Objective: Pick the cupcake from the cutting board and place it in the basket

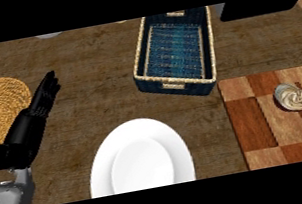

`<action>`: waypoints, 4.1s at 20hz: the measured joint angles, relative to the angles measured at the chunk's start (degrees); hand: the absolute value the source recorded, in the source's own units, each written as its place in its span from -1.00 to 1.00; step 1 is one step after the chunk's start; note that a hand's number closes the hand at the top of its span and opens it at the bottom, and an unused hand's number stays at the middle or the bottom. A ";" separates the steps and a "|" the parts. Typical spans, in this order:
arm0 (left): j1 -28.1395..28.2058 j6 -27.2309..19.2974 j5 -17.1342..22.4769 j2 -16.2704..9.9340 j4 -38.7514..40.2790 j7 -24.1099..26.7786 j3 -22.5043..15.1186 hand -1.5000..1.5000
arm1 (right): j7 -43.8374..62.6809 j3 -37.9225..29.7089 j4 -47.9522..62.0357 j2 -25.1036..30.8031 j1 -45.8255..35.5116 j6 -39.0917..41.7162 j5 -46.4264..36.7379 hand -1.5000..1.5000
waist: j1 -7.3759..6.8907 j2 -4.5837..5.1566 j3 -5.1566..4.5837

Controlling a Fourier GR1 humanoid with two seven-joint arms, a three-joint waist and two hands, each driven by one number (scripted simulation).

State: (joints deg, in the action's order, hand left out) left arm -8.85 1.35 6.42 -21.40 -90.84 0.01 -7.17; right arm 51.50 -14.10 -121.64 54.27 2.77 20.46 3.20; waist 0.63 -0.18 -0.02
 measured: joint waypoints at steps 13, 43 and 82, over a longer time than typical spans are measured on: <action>0.55 2.53 -2.46 2.68 -0.53 -0.04 1.97 0.00 | -16.94 4.54 9.95 -16.86 3.62 -6.07 -20.88 -1.00 | -0.66 0.17 0.04; -0.70 8.66 -8.21 8.97 0.72 -0.62 7.72 0.00 | -29.47 5.55 22.90 -31.47 -2.00 -6.53 -41.20 -1.00 | -0.57 0.16 0.01; -0.51 11.78 -10.81 11.75 -0.72 -1.49 10.92 0.00 | -39.97 9.94 45.51 -34.26 -10.19 -7.05 -54.32 1.00 | -0.60 -0.35 -0.89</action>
State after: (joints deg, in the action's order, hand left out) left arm -9.36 13.12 -4.39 -9.65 -91.56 -1.48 3.75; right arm 11.53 -4.16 -76.12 20.00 -7.42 13.41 -51.12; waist 0.03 -0.52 -0.91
